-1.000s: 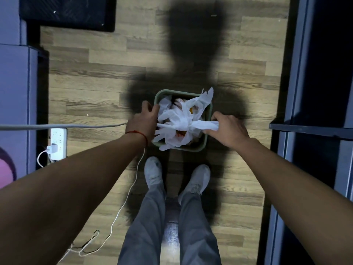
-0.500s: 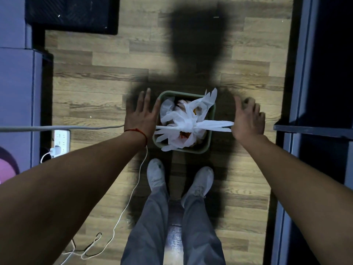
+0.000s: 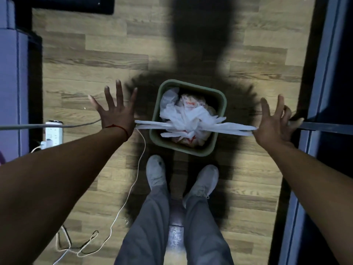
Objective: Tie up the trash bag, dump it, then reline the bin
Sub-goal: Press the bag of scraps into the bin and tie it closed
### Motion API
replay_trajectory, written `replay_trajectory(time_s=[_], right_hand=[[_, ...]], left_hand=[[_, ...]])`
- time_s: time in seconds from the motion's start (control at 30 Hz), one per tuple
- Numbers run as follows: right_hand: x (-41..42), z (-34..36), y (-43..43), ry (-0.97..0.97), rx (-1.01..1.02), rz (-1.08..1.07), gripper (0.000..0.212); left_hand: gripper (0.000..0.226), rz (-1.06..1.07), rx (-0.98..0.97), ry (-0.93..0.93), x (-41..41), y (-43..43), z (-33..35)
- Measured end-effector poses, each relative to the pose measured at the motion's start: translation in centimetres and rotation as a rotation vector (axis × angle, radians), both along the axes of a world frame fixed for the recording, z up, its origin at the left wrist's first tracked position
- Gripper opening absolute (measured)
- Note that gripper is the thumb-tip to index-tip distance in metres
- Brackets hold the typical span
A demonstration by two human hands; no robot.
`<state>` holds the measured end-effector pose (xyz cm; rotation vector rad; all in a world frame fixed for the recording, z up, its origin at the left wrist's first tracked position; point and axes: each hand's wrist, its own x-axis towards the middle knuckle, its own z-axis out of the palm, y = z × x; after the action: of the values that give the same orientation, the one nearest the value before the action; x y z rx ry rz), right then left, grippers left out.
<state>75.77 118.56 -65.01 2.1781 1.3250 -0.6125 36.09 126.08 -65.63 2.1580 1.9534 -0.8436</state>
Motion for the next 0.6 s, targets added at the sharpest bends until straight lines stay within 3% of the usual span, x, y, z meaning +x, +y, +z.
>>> replay_trajectory(time_s=[0.1,0.2,0.27,0.4,0.5,0.6], right_hand=[[-0.4,0.4,-0.2,-0.003,0.037,-0.013,0.094],[-0.9,1.9,-0.8,0.132,0.201,0.035,0.045],[-1.5,3.5,-1.5,0.292,0.341,0.003,0.026],[-4.6,7.4,-2.3,0.552,0.459,-0.031,0.023],[-8.5,10.0,-3.2,0.657,0.357,0.000,0.023],[-12.4,11.7,-4.1,0.780,0.157,-0.008,0.030]], left_hand=[[0.083,-0.031,-0.023,0.007,0.6,0.0,0.0],[0.064,-0.099,-0.050,0.032,0.8,0.2,1.8],[0.050,-0.162,-0.034,-0.052,1.2,0.0,4.0],[0.020,-0.308,0.110,-0.313,2.7,-1.9,7.8],[0.038,-0.332,0.079,-0.449,4.8,-4.1,10.2],[0.030,-0.187,-0.015,-0.671,7.4,-6.6,11.3]])
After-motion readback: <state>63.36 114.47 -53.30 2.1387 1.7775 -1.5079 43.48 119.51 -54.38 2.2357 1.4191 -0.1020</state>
